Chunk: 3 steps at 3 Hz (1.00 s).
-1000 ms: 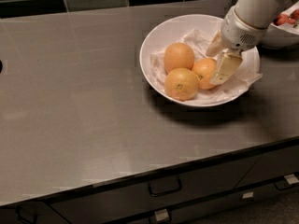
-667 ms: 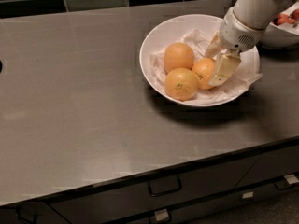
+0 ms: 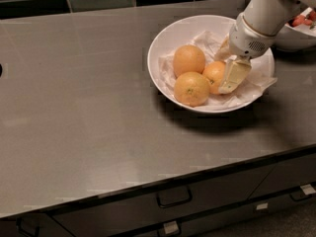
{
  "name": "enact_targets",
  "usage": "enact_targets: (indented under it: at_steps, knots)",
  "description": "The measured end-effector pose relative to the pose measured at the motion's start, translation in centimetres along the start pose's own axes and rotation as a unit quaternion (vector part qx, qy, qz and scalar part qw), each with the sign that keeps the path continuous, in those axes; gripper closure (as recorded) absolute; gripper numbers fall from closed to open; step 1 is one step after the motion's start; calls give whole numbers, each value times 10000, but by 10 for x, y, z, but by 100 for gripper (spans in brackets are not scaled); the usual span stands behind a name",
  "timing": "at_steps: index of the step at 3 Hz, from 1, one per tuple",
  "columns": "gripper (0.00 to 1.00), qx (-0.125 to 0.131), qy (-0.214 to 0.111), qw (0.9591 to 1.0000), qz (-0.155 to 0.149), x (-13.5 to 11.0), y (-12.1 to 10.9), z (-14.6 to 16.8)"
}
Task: Pick orange from white bowl
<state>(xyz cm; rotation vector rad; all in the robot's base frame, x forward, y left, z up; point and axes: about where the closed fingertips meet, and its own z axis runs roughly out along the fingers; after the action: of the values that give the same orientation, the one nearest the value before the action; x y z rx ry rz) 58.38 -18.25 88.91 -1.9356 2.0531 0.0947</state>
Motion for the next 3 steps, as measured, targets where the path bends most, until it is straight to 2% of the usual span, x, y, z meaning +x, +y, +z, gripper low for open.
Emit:
enact_targets:
  at_steps: [1, 2, 3]
  knots:
    - [34, -10, -122, 9999, -102, -1, 0, 12]
    - [35, 10, -108, 9998, -160, -2, 0, 19]
    - [44, 37, -27, 9998, -199, 0, -1, 25]
